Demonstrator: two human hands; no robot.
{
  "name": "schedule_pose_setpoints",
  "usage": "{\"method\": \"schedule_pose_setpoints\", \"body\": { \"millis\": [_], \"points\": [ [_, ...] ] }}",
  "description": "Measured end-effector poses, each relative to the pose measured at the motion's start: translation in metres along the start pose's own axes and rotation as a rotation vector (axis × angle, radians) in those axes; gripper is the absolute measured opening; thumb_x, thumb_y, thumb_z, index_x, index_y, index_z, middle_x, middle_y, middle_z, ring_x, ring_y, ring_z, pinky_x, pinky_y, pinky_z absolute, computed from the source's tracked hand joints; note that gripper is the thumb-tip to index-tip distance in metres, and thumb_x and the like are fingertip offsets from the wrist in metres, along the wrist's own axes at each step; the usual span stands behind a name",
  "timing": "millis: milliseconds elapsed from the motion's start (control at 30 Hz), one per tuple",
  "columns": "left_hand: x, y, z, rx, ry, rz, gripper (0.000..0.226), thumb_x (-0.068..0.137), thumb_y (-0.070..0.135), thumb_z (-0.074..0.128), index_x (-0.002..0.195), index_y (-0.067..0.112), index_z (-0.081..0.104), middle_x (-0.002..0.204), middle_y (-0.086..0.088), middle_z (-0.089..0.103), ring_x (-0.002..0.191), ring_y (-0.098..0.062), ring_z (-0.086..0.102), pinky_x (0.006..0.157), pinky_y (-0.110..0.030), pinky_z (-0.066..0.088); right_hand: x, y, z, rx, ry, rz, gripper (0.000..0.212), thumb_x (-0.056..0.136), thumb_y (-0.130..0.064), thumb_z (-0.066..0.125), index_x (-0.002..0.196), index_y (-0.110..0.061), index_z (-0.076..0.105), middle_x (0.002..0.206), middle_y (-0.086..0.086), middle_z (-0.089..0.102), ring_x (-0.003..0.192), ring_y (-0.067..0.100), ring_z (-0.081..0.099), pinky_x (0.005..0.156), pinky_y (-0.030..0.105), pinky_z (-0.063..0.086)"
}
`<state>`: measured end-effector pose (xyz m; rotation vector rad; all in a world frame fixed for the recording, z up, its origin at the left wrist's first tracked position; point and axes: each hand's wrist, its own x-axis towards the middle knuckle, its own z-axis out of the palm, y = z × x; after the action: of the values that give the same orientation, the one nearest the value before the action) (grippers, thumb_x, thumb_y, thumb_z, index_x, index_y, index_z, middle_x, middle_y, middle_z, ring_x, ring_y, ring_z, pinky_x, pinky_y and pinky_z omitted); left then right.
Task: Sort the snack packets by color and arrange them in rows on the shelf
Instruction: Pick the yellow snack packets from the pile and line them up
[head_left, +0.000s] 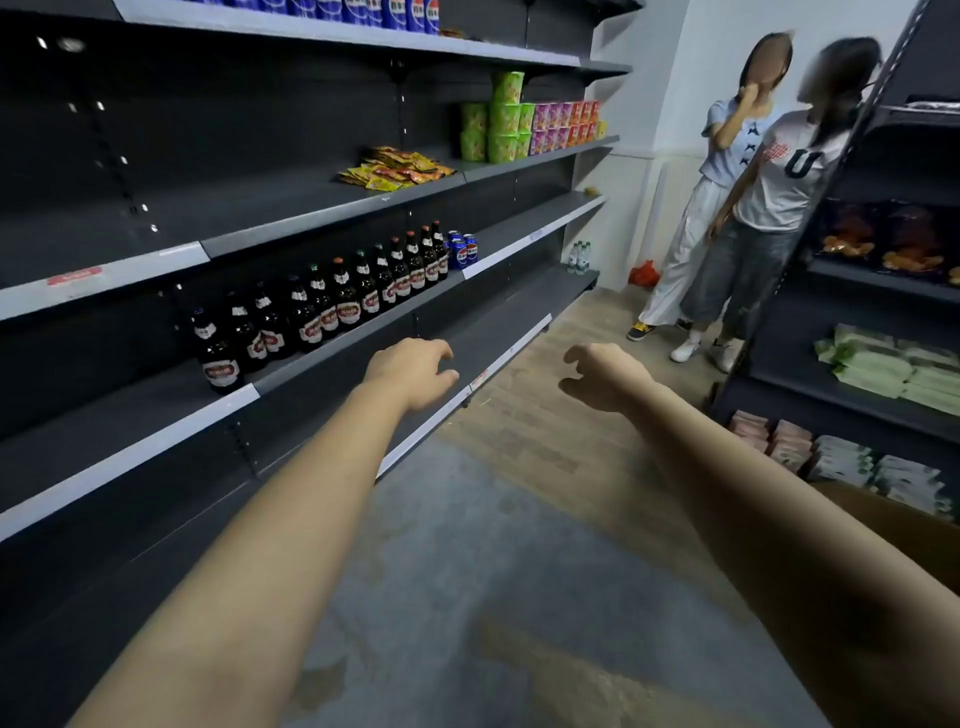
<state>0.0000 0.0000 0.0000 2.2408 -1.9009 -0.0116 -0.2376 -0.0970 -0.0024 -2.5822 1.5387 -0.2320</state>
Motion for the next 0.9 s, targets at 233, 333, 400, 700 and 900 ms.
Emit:
{"method": "schedule_pose_setpoints", "body": {
  "millis": [233, 333, 400, 700, 900],
  "points": [
    [0.083, -0.021, -0.007, 0.01, -0.035, 0.025, 0.04, 0.096, 0.042, 0.047, 0.132, 0.024, 0.052, 0.12, -0.002, 0.064, 0.111, -0.024, 0.058, 0.087, -0.038, 0.05, 0.075, -0.006, -0.006, 0.038, 0.032, 0.022, 0.046, 0.09, -0.032, 0.064, 0.131, -0.015, 0.055, 0.123, 0.01, 0.063, 0.109, 0.03, 0.061, 0.088, 0.035, 0.052],
    [0.116, -0.023, -0.007, 0.022, -0.025, 0.04, 0.041, 0.097, 0.041, 0.047, 0.133, 0.024, 0.051, 0.121, -0.003, 0.063, 0.112, -0.024, 0.058, 0.085, -0.036, 0.048, 0.103, 0.002, -0.004, 0.036, 0.028, 0.043, 0.046, 0.09, -0.032, 0.063, 0.131, -0.015, 0.055, 0.123, 0.009, 0.063, 0.11, 0.03, 0.059, 0.088, 0.037, 0.052],
    [0.138, -0.022, -0.005, 0.028, -0.027, 0.045, 0.041, 0.097, 0.041, 0.047, 0.133, 0.024, 0.051, 0.122, -0.002, 0.062, 0.113, -0.024, 0.057, 0.083, -0.035, 0.046, 0.122, 0.011, -0.003, 0.03, 0.022, 0.055, 0.044, 0.09, -0.033, 0.063, 0.129, -0.014, 0.056, 0.122, 0.009, 0.063, 0.11, 0.03, 0.059, 0.087, 0.038, 0.052],
    [0.26, 0.002, 0.015, 0.02, -0.031, 0.066, 0.041, 0.096, 0.041, 0.047, 0.133, 0.024, 0.051, 0.124, -0.002, 0.061, 0.114, -0.024, 0.056, 0.086, -0.036, 0.047, 0.23, 0.079, -0.011, 0.042, 0.052, 0.06, 0.046, 0.089, -0.033, 0.063, 0.131, -0.017, 0.054, 0.123, 0.009, 0.063, 0.109, 0.029, 0.06, 0.086, 0.036, 0.052],
    [0.357, 0.028, 0.013, 0.014, 0.014, 0.052, 0.041, 0.096, 0.041, 0.049, 0.132, 0.024, 0.052, 0.124, -0.002, 0.061, 0.114, -0.024, 0.057, 0.089, -0.037, 0.049, 0.317, 0.133, -0.032, 0.042, 0.08, 0.034, 0.044, 0.09, -0.032, 0.063, 0.129, -0.014, 0.056, 0.12, 0.011, 0.063, 0.108, 0.029, 0.06, 0.087, 0.037, 0.052]
  ]
}}
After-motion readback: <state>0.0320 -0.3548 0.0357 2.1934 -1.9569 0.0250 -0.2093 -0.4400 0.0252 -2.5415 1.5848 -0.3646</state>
